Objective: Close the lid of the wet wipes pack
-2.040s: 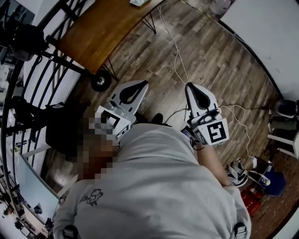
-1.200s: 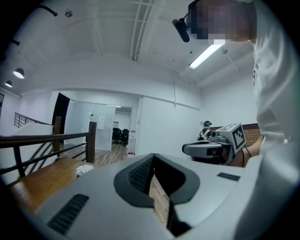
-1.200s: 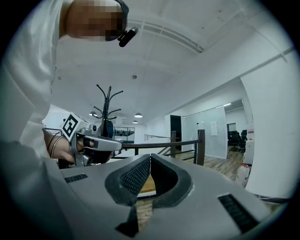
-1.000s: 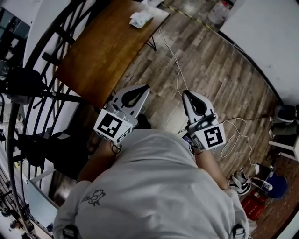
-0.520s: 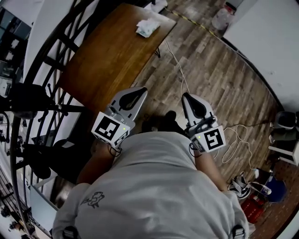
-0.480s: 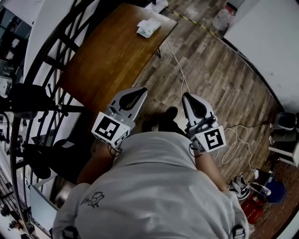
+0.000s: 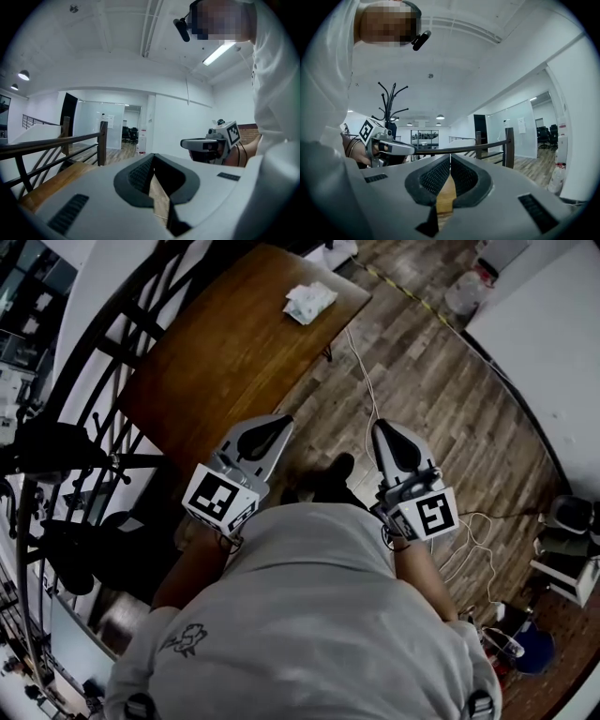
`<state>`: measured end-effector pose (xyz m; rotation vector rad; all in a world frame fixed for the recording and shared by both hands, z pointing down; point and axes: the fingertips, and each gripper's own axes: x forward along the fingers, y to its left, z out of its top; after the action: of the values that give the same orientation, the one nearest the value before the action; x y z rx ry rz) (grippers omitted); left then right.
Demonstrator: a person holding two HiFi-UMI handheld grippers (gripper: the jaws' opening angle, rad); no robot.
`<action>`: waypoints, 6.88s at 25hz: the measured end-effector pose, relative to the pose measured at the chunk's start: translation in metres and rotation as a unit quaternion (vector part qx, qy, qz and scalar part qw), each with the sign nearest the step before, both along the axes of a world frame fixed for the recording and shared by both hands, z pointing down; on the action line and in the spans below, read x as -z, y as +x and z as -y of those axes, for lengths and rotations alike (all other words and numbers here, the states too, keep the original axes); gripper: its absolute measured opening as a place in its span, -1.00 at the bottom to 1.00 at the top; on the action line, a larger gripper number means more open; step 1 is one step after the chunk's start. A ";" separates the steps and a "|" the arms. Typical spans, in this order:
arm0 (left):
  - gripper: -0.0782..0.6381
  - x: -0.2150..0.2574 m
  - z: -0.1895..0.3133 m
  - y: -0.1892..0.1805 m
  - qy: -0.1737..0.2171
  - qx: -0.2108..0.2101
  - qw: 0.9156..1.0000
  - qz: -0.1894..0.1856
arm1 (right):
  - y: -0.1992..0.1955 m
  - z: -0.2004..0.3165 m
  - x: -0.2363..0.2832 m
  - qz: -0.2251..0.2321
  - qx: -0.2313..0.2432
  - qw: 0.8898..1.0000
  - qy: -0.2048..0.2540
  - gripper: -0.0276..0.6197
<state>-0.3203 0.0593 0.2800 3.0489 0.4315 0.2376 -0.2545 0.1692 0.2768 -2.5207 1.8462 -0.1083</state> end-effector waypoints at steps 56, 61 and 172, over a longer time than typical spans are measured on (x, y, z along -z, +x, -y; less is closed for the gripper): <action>-0.74 -0.032 0.203 0.336 -0.036 0.117 0.992 0.019 | 0.361 0.190 -0.018 0.021 0.126 0.992 -0.024 -0.81; -0.74 -0.034 0.233 0.320 -0.037 0.149 0.988 0.021 | 0.354 0.233 -0.020 0.019 0.163 0.986 -0.030 -0.81; -0.75 -0.421 0.295 0.396 -0.213 0.390 0.845 0.296 | 0.440 0.452 -0.426 0.279 0.499 0.713 -0.407 -0.27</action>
<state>0.0752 -0.2361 0.7009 2.2796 -0.6847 0.8412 0.1851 -0.2831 0.7026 -0.9723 2.8632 -1.7502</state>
